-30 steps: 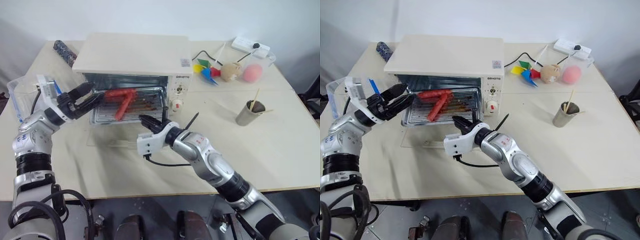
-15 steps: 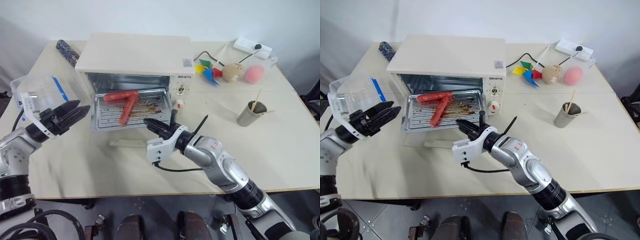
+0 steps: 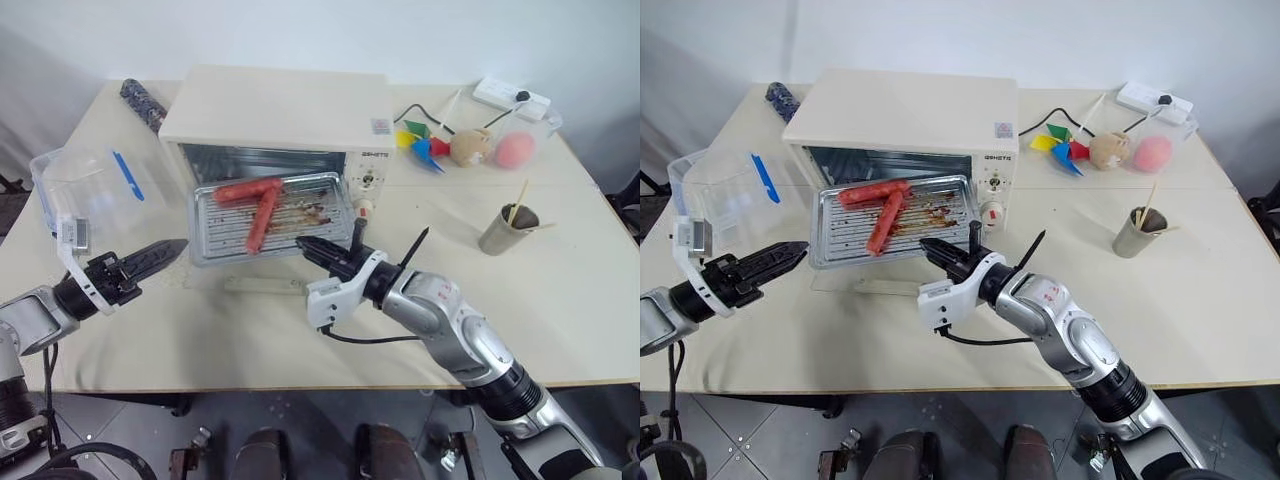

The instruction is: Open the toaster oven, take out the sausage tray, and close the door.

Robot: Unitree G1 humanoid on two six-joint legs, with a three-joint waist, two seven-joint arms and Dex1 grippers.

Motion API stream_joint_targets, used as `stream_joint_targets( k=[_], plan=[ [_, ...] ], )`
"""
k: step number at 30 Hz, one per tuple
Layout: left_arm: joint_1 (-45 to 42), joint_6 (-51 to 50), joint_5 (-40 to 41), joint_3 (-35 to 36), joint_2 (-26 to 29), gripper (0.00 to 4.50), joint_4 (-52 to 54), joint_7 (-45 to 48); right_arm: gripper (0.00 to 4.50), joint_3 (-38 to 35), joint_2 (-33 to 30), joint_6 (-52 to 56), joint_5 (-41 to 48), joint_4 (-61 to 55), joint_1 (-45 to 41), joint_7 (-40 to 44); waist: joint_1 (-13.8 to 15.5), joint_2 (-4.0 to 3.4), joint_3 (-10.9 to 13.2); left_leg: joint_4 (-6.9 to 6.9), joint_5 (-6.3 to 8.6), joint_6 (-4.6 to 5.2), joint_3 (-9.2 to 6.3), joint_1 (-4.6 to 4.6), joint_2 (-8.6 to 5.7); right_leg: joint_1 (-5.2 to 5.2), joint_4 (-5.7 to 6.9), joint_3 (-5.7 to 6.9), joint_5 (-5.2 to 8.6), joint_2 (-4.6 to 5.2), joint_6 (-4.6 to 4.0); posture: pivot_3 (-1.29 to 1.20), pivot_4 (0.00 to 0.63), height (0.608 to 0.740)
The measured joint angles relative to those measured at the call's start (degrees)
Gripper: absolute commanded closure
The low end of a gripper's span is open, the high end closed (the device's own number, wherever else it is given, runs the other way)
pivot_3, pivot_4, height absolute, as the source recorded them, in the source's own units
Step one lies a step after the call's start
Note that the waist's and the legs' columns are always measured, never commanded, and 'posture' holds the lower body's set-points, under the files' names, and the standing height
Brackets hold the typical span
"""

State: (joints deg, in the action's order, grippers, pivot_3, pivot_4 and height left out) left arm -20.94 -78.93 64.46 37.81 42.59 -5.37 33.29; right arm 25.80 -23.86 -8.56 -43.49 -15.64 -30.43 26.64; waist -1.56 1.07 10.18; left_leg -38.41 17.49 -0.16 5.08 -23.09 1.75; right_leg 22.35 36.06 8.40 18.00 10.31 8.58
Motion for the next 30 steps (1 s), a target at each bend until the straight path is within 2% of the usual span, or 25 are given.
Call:
stream_joint_targets(
  k=[4,11,19,20,22,28,29,30],
  plan=[
    [-2.20,-4.72,4.31,2.43,-2.14,0.00,-1.91,-5.59,4.46,-0.18,-0.12,-0.59,0.10,0.00,0.09,0.00,-0.19,0.00,0.00,0.02,0.00,0.00,0.02,0.01,0.01,0.02,0.00,-0.01,0.00,-0.01,0.00,0.00,0.150,0.740],
    [-3.62,-7.05,8.20,5.46,-2.77,0.00,-4.71,-10.86,4.46,-0.62,-0.25,-1.15,0.14,-0.07,0.92,0.05,0.02,0.01,-0.01,-0.02,0.00,0.00,0.01,0.01,-0.01,-0.01,-0.01,-0.03,0.00,0.00,0.00,0.00,0.150,0.740],
    [-5.90,-8.59,8.74,2.37,-5.86,0.00,-6.61,-12.44,4.46,-1.15,-0.33,-1.78,2.32,-0.66,2.10,1.45,-0.11,0.02,-0.01,0.00,0.00,0.00,0.04,0.01,-0.02,0.00,0.00,-0.06,0.00,-0.01,0.00,0.00,0.150,0.740],
    [-5.90,-8.78,8.74,1.84,-5.88,0.39,-6.61,-12.44,4.50,-1.25,-0.40,-1.94,2.72,-0.92,2.18,1.64,-0.13,0.01,-0.01,0.01,0.00,0.00,0.04,0.02,-0.02,0.01,0.00,-0.07,0.00,-0.01,0.00,0.00,0.150,0.740],
    [-5.90,-9.26,8.91,1.31,-6.20,0.85,-6.61,-12.43,4.50,-1.40,-0.71,-2.25,3.25,-0.96,2.19,2.25,-0.11,0.01,-0.01,0.00,0.00,0.00,0.05,0.02,-0.02,0.01,0.00,-0.08,0.00,-0.01,0.00,0.00,0.150,0.740],
    [-6.73,-9.99,9.84,0.03,-6.78,2.63,-6.67,-12.79,4.50,-1.41,-1.68,-3.37,4.48,-0.88,2.24,3.59,-0.09,0.02,-0.01,0.00,0.00,0.00,0.05,0.02,-0.02,0.01,0.00,-0.09,0.00,-0.01,0.00,0.00,0.150,0.740],
    [-7.00,-10.12,9.89,-0.09,-6.78,2.80,-6.67,-12.89,4.50,-1.41,-1.85,-3.86,4.66,-0.87,2.24,3.62,-0.09,0.02,-0.01,0.00,0.00,0.00,0.05,0.02,-0.02,0.01,0.00,-0.09,0.00,-0.01,0.00,0.00,0.150,0.740],
    [-7.42,-10.27,10.01,-0.19,-6.79,3.19,-6.67,-13.14,4.50,-1.41,-2.04,-4.37,5.06,-0.85,2.24,3.75,-0.12,0.02,-0.01,0.00,0.00,0.00,0.06,0.03,-0.02,0.01,0.00,-0.09,0.00,-0.01,0.00,0.00,0.150,0.740]
  ],
)
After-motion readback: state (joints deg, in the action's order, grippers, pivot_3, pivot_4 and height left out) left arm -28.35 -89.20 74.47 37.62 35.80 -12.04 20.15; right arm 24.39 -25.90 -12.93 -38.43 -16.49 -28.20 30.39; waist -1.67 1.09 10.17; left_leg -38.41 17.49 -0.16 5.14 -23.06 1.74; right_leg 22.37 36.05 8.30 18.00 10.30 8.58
